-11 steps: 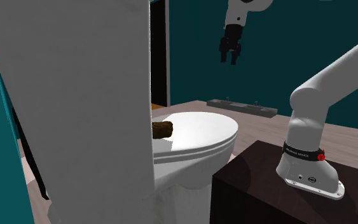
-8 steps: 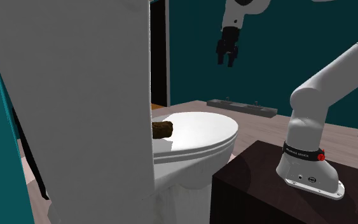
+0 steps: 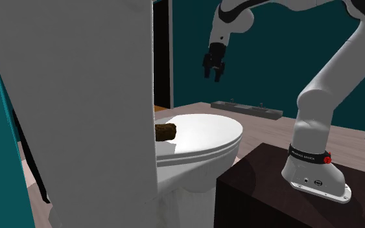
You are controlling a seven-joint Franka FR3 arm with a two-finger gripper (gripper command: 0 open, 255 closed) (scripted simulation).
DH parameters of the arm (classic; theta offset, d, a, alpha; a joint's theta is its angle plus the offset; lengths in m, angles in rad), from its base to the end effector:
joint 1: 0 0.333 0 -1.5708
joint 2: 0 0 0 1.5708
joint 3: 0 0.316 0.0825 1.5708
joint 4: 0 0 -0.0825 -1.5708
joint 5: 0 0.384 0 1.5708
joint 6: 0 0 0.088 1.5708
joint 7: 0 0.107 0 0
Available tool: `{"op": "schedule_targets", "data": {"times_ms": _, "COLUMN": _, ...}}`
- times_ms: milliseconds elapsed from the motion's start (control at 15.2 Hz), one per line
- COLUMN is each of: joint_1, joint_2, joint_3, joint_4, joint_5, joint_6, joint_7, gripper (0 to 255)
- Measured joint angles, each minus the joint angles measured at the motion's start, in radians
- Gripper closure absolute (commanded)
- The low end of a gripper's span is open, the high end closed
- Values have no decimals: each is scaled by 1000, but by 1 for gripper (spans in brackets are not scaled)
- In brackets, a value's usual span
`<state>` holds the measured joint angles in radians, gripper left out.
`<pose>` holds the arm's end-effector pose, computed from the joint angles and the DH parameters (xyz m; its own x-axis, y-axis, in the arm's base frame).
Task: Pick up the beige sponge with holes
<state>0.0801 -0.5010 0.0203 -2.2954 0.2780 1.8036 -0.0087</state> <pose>0.3987 0.0643 0.5418 0.9991 0.0430 0.0033 0.0424 -0.9652 -0.2582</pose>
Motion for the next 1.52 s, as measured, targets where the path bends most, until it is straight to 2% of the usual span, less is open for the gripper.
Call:
{"op": "schedule_targets", "data": {"times_ms": 462, "joint_1": 63, "joint_2": 220, "joint_3": 14, "joint_4": 51, "joint_5": 143, "joint_6": 138, "joint_7": -61, "gripper": 0}}
{"op": "schedule_targets", "data": {"times_ms": 792, "joint_1": 104, "joint_2": 386, "joint_3": 32, "joint_4": 127, "joint_5": 250, "joint_6": 207, "joint_7": -114, "gripper": 0}}
{"op": "schedule_targets", "data": {"times_ms": 1188, "joint_1": 138, "joint_2": 590, "joint_3": 61, "joint_4": 258, "joint_5": 370, "joint_6": 251, "joint_7": -182, "gripper": 0}}
{"op": "schedule_targets", "data": {"times_ms": 1518, "joint_1": 156, "joint_2": 771, "joint_3": 95, "joint_4": 418, "joint_5": 449, "joint_6": 254, "joint_7": -219, "gripper": 0}}
